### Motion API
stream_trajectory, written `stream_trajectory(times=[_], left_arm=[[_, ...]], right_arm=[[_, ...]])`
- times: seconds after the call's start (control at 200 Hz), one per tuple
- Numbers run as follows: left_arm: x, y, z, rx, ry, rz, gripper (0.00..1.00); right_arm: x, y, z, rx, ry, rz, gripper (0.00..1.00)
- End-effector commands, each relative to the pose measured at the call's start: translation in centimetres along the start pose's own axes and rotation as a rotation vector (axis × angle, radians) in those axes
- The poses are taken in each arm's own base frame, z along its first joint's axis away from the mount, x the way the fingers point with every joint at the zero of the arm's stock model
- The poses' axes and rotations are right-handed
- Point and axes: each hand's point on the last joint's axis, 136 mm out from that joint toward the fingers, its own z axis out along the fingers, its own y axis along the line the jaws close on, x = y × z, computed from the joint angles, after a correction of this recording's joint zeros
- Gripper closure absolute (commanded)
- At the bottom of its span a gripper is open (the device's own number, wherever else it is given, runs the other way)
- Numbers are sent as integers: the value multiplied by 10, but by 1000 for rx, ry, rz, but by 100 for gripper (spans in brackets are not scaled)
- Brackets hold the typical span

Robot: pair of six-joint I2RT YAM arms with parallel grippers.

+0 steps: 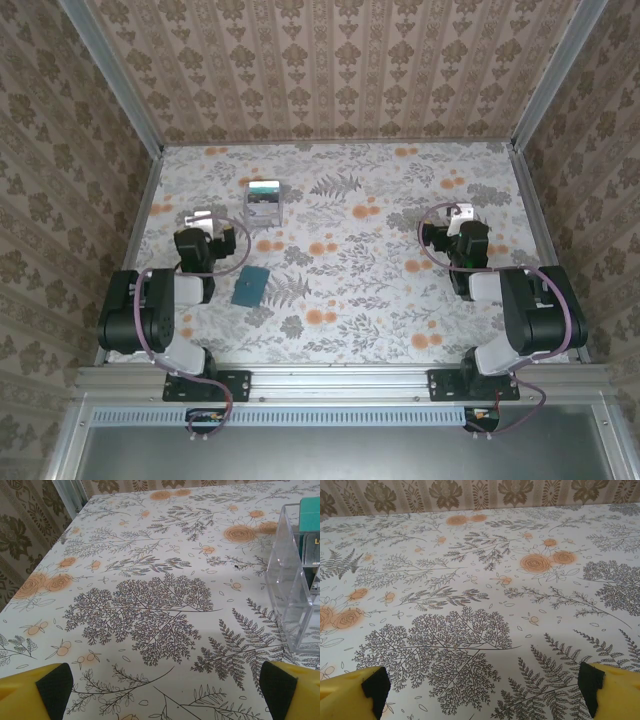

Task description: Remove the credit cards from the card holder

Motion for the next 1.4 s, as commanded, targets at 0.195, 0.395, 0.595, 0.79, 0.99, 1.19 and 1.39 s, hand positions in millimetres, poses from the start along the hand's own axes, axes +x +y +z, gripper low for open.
stream_trajectory(times=[0.195,0.395,0.595,0.79,0.99,1.19,1.39], left_arm=[[-16,-1,1,-1,-48,14,0],[-16,-1,1,-1,-49,14,0],[-16,-1,1,5,-45,10,0],[-16,-4,2,45,-37,10,0],[-39,12,-10,-44,17,-4,0],[-79,41,-55,-171,111,-163,0],[-74,59,-104,-255,261,-521,0]], right_arm=[[-6,1,1,-4,-19,-11,0],[-6,1,1,-3,-19,-11,0],[-5,1,1,-3,-17,-11,0],[-5,1,1,-3,-18,-10,0],[-7,0,1,3,-22,-10,0],[-26,-12,-10,78,24,18,0],[-79,-32,-51,193,-99,283,0]])
